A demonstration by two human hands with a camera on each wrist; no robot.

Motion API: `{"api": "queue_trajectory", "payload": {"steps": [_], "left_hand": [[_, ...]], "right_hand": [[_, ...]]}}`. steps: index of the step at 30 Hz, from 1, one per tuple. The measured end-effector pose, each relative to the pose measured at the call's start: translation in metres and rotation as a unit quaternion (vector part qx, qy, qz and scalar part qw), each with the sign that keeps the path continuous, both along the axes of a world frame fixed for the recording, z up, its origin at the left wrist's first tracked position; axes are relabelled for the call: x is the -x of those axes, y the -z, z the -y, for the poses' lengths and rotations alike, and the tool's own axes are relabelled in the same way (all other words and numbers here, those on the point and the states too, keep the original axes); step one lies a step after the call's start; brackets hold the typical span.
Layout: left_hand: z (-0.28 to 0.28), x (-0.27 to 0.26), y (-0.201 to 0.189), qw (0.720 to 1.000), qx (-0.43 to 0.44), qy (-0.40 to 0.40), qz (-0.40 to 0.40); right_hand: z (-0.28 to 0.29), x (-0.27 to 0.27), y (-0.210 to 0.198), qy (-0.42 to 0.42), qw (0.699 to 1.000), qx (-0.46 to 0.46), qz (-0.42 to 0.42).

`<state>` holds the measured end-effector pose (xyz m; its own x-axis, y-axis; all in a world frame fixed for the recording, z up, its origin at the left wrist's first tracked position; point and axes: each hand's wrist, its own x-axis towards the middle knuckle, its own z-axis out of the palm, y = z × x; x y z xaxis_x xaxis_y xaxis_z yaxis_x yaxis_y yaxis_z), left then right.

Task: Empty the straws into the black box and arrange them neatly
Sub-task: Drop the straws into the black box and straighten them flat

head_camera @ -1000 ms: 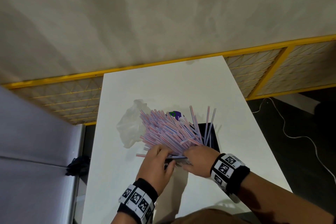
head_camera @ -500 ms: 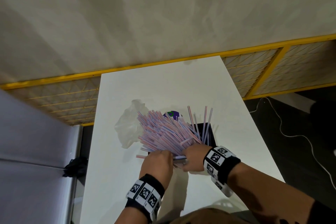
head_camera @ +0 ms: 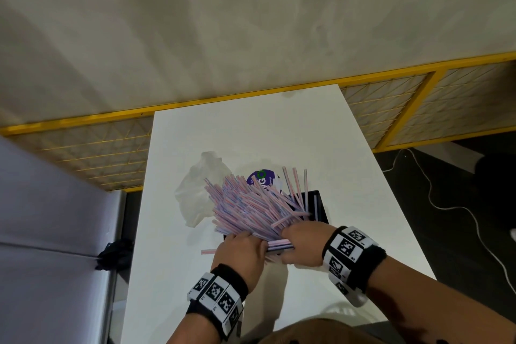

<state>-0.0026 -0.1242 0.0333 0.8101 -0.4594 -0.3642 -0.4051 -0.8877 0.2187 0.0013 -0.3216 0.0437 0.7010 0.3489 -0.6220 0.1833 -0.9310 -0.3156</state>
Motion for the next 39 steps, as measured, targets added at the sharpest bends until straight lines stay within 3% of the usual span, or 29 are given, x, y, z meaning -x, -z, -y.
{"api": "queue_trajectory", "payload": {"steps": [6,11,13,17,22,28,32,39], "left_hand": [[-0.002,0.003,-0.004,0.998,0.034,-0.036,-0.029],[-0.003,0.007,0.002,1.0,0.001,-0.006,0.028],[-0.002,0.008,0.006,0.999,-0.002,-0.031,0.039],[0.001,0.008,0.01,0.993,0.025,-0.113,0.033],[0.005,0.007,0.009,0.991,0.035,-0.122,0.05],[0.003,0.011,0.011,0.97,0.203,-0.135,-0.003],[0.0,0.013,0.01,0.955,0.258,-0.141,-0.035],[0.0,0.007,0.011,0.91,0.322,-0.258,-0.045]], "right_hand": [[-0.003,0.006,0.013,-0.005,0.999,0.022,0.037],[-0.009,0.005,0.008,-0.028,0.993,-0.002,0.114],[-0.009,0.004,0.004,-0.033,0.99,-0.013,0.136],[-0.008,0.009,0.003,-0.012,0.997,0.003,0.075],[-0.009,0.01,0.009,-0.001,1.0,0.028,0.006],[-0.012,0.01,0.017,-0.002,0.998,0.035,0.049],[-0.013,0.008,0.018,-0.019,0.995,0.05,0.082],[-0.015,0.007,0.009,-0.025,0.989,0.018,0.142]]}}
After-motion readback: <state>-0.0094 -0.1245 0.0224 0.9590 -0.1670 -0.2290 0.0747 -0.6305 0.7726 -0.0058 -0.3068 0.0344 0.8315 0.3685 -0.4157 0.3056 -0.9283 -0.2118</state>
